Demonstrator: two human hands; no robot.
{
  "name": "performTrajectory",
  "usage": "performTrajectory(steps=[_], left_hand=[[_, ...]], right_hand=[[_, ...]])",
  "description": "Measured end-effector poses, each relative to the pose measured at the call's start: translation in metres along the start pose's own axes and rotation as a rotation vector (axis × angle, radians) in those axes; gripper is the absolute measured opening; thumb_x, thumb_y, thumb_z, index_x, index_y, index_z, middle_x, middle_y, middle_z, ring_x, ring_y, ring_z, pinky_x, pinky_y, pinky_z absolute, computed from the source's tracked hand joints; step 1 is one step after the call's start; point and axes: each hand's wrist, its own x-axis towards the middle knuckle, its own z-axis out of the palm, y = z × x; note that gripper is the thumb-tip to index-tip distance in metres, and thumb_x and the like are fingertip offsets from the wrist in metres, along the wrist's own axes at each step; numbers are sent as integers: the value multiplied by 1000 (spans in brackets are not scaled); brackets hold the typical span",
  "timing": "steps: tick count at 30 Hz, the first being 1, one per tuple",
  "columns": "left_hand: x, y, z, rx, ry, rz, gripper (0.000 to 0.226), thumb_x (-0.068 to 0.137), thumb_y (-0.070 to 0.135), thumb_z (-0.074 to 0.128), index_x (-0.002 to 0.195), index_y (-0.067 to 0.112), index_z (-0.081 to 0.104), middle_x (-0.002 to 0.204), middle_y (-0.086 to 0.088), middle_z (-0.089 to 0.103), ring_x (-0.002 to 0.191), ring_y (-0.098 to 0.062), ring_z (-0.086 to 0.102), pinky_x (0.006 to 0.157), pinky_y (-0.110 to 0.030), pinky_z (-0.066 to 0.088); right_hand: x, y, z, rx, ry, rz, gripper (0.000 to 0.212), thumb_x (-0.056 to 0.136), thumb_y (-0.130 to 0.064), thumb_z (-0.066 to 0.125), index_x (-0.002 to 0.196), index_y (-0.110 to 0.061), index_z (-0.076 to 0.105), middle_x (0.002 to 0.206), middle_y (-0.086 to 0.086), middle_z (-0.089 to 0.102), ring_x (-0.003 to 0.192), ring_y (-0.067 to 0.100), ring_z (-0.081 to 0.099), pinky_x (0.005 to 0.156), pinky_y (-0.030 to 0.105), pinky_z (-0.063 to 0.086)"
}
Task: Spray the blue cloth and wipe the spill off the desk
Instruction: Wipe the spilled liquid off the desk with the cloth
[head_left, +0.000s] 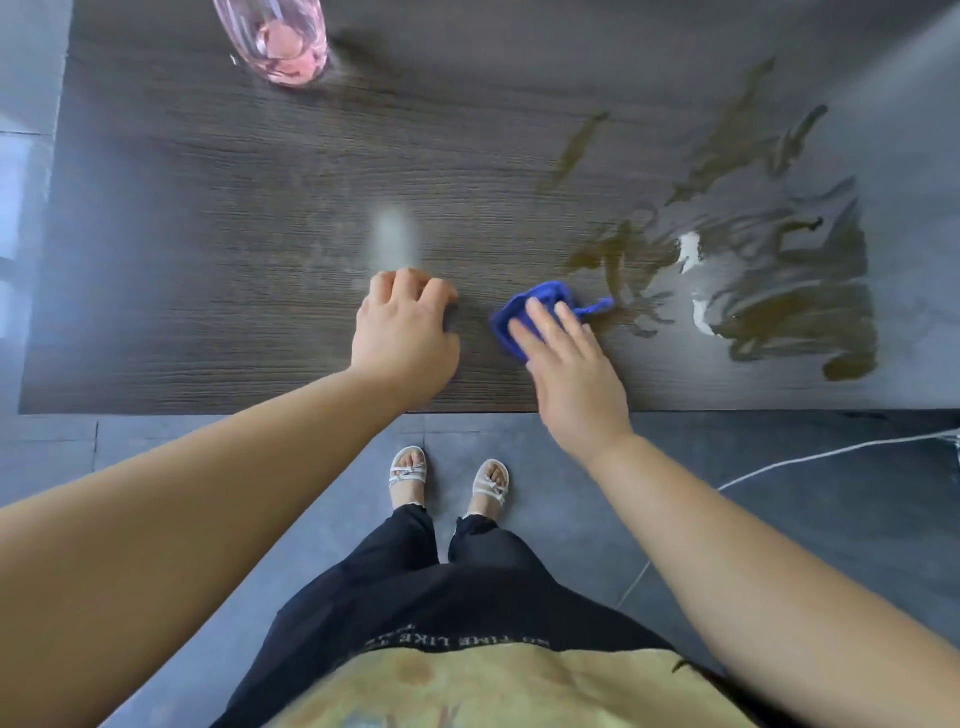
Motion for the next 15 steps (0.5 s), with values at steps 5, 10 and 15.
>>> performTrajectory(steps=[5,10,15], left_hand=[[8,22,13,72,2,-56,43,87,25,49,129,19,45,141,-5,32,129,-29,24,108,-39,19],[10,27,8,176,-49,-62,49,87,26,48,135,19,40,140,-8,31,126,-32,27,101,-41,30],[13,30,8,295,-131,-46,60,87,39,47,142,21,29,139,-11,28,124,-35,25,104,-45,27]], right_hand=[[18,-49,6,80,36,166,45,81,-14,43,123,-11,59,137,11,52,124,40,47,100,54,39],[-27,17,-5,-29,-71,-120,50,84,-18,40,131,-16,54,141,6,49,127,34,46,104,51,35],[3,57,-14,27,-99,333,46,98,-17,39,144,-12,35,154,11,25,141,39,20,112,51,16]])
